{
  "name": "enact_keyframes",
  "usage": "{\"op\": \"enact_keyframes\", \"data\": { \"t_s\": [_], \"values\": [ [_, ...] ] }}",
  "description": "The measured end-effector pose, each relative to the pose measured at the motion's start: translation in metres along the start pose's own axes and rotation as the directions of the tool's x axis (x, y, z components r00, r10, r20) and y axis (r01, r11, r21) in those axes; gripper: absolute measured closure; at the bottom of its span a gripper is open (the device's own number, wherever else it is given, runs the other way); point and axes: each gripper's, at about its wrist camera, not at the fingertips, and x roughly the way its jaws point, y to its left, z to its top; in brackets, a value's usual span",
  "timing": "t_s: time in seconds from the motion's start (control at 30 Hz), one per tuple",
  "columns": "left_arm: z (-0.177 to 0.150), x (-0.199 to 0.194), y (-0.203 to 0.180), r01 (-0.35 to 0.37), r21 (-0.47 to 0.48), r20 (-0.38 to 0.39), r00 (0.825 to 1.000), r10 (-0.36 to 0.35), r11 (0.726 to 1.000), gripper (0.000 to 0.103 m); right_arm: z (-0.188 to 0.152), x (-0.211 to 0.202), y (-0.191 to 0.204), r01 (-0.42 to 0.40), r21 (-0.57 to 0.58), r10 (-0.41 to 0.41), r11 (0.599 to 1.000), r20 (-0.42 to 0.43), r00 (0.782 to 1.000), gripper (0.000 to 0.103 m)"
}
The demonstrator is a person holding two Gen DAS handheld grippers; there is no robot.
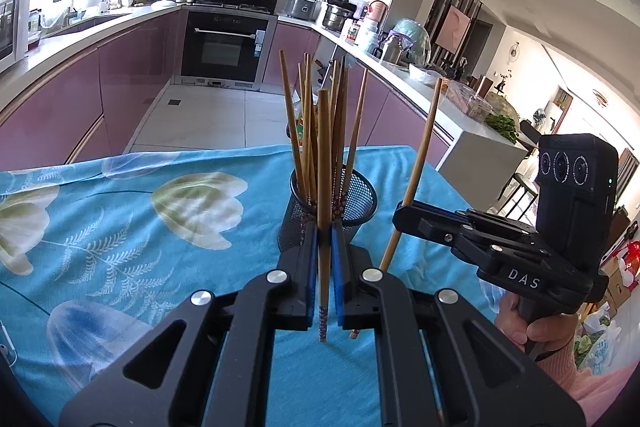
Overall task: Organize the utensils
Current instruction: 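Carry both held chopsticks upright over the black mesh holder with both tools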
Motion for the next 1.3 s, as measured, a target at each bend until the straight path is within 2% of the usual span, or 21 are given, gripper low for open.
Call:
{"op": "enact_keyframes", "data": {
  "t_s": [0.9, 1.3],
  "values": [
    [0.013, -0.006, -0.011, 0.008, 0.029, 0.020, 1.000, -0.008, 1.000, 0.096, 0.008, -0.005, -0.002, 0.009, -0.007, -0.009, 1.000, 0.025, 1.000, 0.097],
    [0.025, -0.014, -0.014, 0.013, 0.042, 0.050, 0.999, -0.015, 0.999, 0.096, 0.023, -0.012, -0.004, 0.019, -0.015, -0.018, 1.000, 0.060, 0.998, 0.097]
  ]
}}
